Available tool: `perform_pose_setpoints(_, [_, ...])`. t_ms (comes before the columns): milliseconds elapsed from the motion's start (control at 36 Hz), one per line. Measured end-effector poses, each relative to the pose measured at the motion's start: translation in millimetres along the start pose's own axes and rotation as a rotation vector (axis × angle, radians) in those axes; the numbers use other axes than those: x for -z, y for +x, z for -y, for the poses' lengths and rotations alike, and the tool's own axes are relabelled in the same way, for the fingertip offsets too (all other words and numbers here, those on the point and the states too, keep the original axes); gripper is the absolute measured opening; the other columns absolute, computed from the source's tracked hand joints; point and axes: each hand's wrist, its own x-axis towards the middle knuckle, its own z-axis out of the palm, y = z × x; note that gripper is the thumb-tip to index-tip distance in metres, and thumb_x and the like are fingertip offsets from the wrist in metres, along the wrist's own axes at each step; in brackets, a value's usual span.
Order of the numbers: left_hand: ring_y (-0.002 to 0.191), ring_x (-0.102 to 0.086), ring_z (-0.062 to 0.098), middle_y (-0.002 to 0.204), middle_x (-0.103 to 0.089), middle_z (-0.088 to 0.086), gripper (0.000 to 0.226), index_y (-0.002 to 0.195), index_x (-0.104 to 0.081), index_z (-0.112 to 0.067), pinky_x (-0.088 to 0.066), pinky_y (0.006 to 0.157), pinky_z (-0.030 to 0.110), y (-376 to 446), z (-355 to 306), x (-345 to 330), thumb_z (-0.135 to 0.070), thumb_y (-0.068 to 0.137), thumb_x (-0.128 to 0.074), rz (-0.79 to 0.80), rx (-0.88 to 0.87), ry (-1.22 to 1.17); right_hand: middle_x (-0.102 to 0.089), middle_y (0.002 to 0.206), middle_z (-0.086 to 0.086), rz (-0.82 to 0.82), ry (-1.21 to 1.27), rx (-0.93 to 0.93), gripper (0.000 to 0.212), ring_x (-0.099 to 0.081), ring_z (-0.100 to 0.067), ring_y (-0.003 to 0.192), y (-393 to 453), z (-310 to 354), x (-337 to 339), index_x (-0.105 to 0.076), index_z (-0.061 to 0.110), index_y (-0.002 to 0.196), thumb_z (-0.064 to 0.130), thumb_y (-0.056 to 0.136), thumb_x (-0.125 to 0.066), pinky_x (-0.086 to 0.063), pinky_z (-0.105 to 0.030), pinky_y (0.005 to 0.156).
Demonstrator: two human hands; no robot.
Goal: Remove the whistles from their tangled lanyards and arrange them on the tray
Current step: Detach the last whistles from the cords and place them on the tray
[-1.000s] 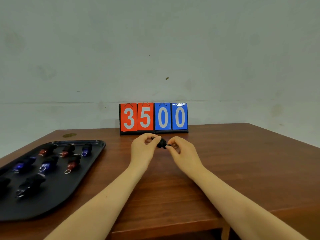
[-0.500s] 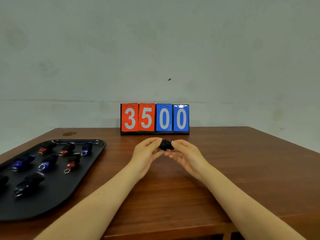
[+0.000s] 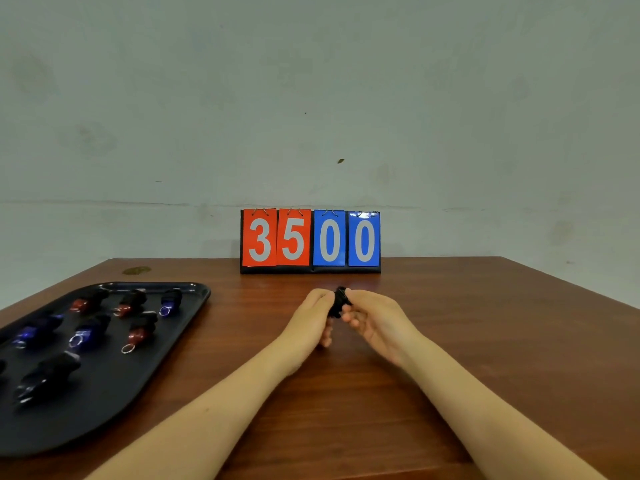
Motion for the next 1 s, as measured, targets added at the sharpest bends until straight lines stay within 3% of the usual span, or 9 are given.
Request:
perform_pose_setpoints(167, [0.05, -0.038, 0.007, 0.069, -0.046, -0.002, 0.029, 0.099, -0.054, -0.02, -0.034, 0.045, 0.022, 1.2, -0.5, 3.8, -0.048, 0.098, -0.045, 0.022, 0.01, -0.06, -0.064, 0.077, -0.005, 0.033, -0.089, 0.011, 0.021, -0.058, -0.01, 0.066, -1.4, 1.2, -1.4, -0.065, 0.0, 0.108, 0.014, 0.095, -0.056, -0.047, -0.023, 0.064])
perform_pose_setpoints(278, [0.053, -0.037, 0.008, 0.07, -0.046, -0.003, 0.023, 0.092, -0.056, -0.021, -0.031, 0.046, 0.021, -1.4, -0.4, 5.2, -0.041, 0.099, -0.048, 0.02, -0.012, -0.069, -0.063, 0.077, -0.005, 0.072, -0.042, -0.006, 0.019, -0.058, -0.009, 0.064, -1.9, 1.6, -2.0, -0.065, 0.001, 0.107, 0.013, 0.095, -0.056, -0.048, -0.019, 0.059])
perform_pose_setpoints(389, [0.041, -0.031, 0.007, 0.059, -0.04, -0.002, 0.023, 0.098, -0.057, -0.012, -0.026, 0.039, 0.019, -3.4, -5.2, 7.3, -0.034, 0.099, -0.049, -0.006, 0.065, -0.258, -0.064, 0.074, -0.003, 0.111, 0.004, -0.01, 0.014, -0.058, -0.008, 0.063, -4.2, 3.9, -2.4, -0.066, 0.003, 0.101, 0.01, 0.094, -0.056, -0.049, -0.017, 0.057])
perform_pose_setpoints(528, [0.037, -0.025, 0.008, 0.05, -0.033, -0.004, 0.029, 0.089, -0.051, -0.009, -0.02, 0.036, 0.02, -4.6, -4.0, 11.4, -0.036, 0.097, -0.048, 0.082, 0.105, -0.394, -0.062, 0.063, 0.001, -0.085, -0.488, 0.193, 0.013, -0.054, -0.006, 0.054, -4.9, 2.0, -5.4, -0.067, 0.006, 0.099, 0.015, 0.094, -0.059, -0.045, -0.018, 0.054])
perform_pose_setpoints(639, [0.037, -0.021, 0.007, 0.05, -0.028, -0.005, 0.033, 0.078, -0.049, -0.01, -0.016, 0.036, 0.021, -7.0, -3.2, 8.1, -0.038, 0.096, -0.046, 0.186, 0.126, -0.421, -0.062, 0.064, 0.003, -0.184, -0.654, 0.309, 0.006, -0.052, 0.0, 0.047, -2.9, 2.2, -5.6, -0.065, 0.012, 0.092, 0.017, 0.093, -0.061, -0.043, -0.014, 0.051])
perform_pose_setpoints(750, [0.037, -0.019, 0.007, 0.049, -0.026, -0.005, 0.033, 0.085, -0.051, -0.01, -0.015, 0.036, 0.021, -9.9, -5.5, 8.0, -0.043, 0.086, -0.052, 0.288, 0.137, -0.465, -0.064, 0.077, 0.001, -0.216, -0.823, 0.417, 0.006, -0.06, -0.008, 0.067, -3.8, -2.3, -2.5, -0.061, 0.021, 0.089, 0.018, 0.094, -0.059, -0.049, -0.016, 0.062])
perform_pose_setpoints(889, [0.04, -0.021, 0.007, 0.053, -0.027, -0.004, 0.034, 0.102, -0.054, -0.012, -0.016, 0.04, 0.021, -11.8, -5.5, 7.4, -0.043, 0.089, -0.057, 0.325, 0.122, -0.468, -0.062, 0.075, 0.001, -0.186, -0.854, 0.378, 0.011, -0.057, -0.007, 0.068, -4.7, -4.7, 1.1, -0.059, 0.021, 0.086, 0.022, 0.096, -0.055, -0.046, -0.017, 0.065])
perform_pose_setpoints(944, [0.041, -0.024, 0.008, 0.055, -0.031, -0.003, 0.034, 0.097, -0.052, -0.011, -0.02, 0.041, 0.021, -11.1, -5.7, 7.9, -0.044, 0.093, -0.052, 0.278, 0.124, -0.463, -0.062, 0.073, 0.003, -0.151, -0.805, 0.315, 0.012, -0.056, 0.001, 0.059, -4.6, -3.8, 0.3, -0.059, 0.02, 0.087, 0.023, 0.097, -0.054, -0.044, -0.014, 0.059])
perform_pose_setpoints(1000, [0.043, -0.027, 0.009, 0.055, -0.035, -0.001, 0.036, 0.095, -0.05, -0.009, -0.024, 0.042, 0.02, -8.8, -4.8, 10.1, -0.045, 0.096, -0.048, 0.211, 0.123, -0.476, -0.063, 0.071, 0.002, -0.134, -0.712, 0.271, 0.012, -0.055, -0.002, 0.055, -4.7, -2.7, -1.6, -0.06, 0.016, 0.088, 0.02, 0.097, -0.053, -0.045, -0.016, 0.056])
